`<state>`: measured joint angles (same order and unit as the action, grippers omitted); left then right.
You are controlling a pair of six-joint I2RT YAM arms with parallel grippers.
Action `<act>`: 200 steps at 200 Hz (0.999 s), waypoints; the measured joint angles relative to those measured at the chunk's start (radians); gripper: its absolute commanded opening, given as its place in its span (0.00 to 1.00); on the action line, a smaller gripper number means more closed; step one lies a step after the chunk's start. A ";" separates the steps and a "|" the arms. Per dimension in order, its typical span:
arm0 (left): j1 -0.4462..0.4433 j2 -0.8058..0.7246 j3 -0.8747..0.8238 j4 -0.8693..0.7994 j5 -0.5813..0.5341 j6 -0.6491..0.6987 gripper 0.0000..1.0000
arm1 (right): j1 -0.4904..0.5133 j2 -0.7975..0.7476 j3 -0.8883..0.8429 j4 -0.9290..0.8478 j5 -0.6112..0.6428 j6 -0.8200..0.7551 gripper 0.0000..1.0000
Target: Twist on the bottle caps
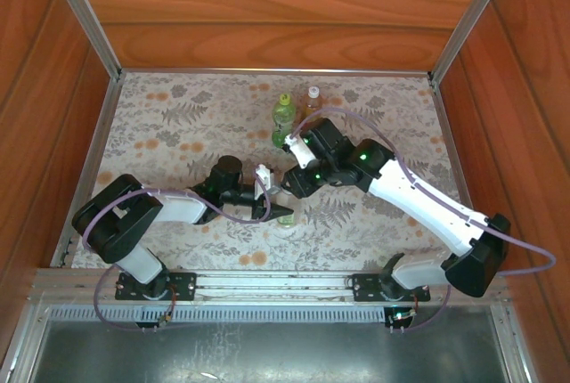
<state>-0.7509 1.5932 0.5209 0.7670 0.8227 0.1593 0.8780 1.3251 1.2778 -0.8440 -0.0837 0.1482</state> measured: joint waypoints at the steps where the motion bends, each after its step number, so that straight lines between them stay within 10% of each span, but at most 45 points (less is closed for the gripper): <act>1: 0.000 0.000 0.000 0.000 0.000 0.000 0.65 | 0.000 -0.001 -0.001 0.000 -0.001 -0.001 0.60; 200: 0.013 0.014 0.014 -0.011 0.032 -0.003 0.65 | 0.000 0.034 -0.011 0.007 -0.014 -0.070 0.56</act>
<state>-0.7383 1.6073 0.5354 0.7559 0.8551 0.1558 0.8780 1.3594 1.2671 -0.8371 -0.0975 0.0780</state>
